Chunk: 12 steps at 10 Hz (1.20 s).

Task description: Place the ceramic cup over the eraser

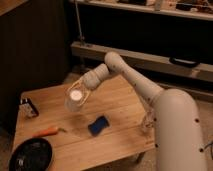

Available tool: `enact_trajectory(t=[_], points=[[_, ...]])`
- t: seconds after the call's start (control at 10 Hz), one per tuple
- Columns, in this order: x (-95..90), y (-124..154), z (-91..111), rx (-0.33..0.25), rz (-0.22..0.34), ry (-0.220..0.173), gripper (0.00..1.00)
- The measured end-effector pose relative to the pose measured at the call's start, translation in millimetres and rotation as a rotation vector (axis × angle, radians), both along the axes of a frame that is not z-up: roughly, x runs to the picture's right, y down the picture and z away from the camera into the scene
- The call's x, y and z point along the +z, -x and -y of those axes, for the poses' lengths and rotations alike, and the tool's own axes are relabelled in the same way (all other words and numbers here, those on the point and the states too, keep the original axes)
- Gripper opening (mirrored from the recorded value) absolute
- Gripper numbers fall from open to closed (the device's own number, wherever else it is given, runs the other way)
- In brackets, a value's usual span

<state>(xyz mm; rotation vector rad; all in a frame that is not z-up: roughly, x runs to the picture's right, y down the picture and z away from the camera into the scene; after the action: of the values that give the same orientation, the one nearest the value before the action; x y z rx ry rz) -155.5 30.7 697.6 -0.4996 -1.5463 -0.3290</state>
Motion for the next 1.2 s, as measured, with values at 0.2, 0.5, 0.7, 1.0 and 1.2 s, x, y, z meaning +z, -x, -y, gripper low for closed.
enact_trajectory(t=[0.2,0.5,0.7,1.0,1.2], points=[[-5.7,6.3,-11.0,0.115,-0.066,0.045,0.14],[-2.6,13.8,-2.5,0.148,-0.085,0.107,0.14],[-1.9,25.1,19.9,0.092,-0.131,0.136,0.14],[-2.1,61.4,52.9,-0.033,-0.19,0.137,0.14],[1.5,94.0,61.7,-0.071,-0.168,0.136,0.14]])
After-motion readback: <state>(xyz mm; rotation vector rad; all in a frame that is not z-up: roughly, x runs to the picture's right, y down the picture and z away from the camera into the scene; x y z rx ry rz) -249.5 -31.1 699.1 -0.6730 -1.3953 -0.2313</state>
